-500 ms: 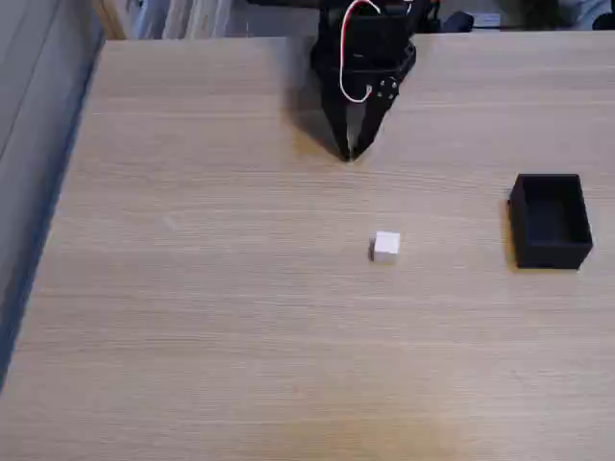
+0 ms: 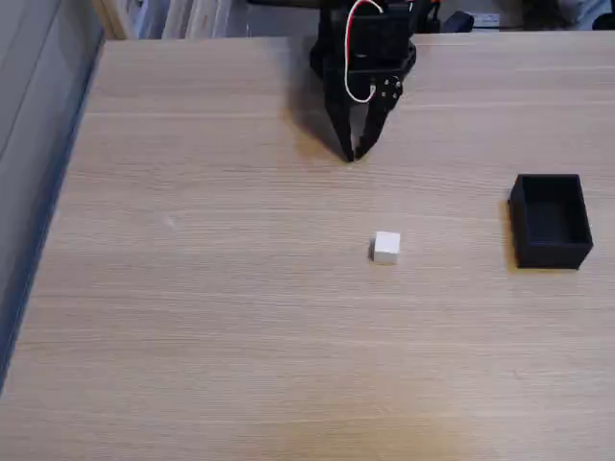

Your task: Pick a white block and place it in the black box.

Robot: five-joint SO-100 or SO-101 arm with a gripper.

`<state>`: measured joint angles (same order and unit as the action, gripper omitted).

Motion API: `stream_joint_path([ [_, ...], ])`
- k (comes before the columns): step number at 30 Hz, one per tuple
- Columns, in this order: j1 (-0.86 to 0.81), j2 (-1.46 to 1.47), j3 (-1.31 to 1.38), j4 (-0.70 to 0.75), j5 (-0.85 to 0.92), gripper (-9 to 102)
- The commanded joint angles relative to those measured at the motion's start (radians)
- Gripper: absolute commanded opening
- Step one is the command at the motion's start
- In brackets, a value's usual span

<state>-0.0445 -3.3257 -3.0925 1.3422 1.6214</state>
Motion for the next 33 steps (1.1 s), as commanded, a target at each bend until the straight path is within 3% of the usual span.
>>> stream_joint_path([
  [1,0.011,-0.006,-0.015,0.003,0.009,0],
  [33,0.014,-0.006,-0.015,-0.002,0.029,0],
])
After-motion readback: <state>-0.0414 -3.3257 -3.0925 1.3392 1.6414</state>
